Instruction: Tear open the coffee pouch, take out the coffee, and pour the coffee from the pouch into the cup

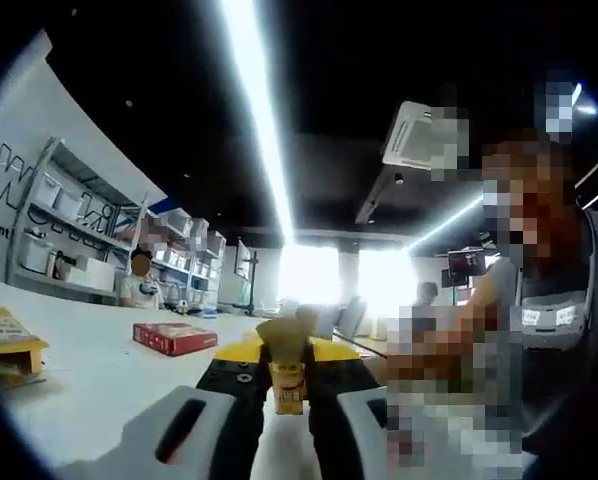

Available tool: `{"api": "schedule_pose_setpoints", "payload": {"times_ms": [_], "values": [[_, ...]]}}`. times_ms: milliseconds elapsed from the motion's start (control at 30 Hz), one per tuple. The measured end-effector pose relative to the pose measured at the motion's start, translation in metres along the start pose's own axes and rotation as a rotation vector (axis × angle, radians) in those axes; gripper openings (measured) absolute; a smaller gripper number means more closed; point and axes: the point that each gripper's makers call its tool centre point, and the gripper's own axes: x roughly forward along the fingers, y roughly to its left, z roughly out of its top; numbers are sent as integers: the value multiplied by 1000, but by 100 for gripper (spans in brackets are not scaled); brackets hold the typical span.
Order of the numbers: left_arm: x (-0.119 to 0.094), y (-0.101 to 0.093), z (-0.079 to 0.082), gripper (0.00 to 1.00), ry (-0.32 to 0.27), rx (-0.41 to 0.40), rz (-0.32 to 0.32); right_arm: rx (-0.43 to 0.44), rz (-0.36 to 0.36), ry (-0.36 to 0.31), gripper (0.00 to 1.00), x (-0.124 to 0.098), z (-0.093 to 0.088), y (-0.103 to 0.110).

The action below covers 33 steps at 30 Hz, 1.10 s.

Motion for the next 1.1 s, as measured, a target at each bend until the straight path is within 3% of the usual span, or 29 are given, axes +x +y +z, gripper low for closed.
{"api": "schedule_pose_setpoints", "payload": {"times_ms": [400,633,733,933,1100], "values": [[0,-15,-9,12,99,39,-28,14,32,179,23,8,-22,13],[-4,-11,-9,12,107,25,-24,25,43,222,19,7,-32,14],[-4,-12,-8,12,101,33,-30,57,42,216,17,6,-30,14],[0,-9,0,14,16,103,-20,84,12,170,15,4,-23,5],[4,-8,0,26,-7,106,-12,127,-27,88,13,4,-10,-2]]}}
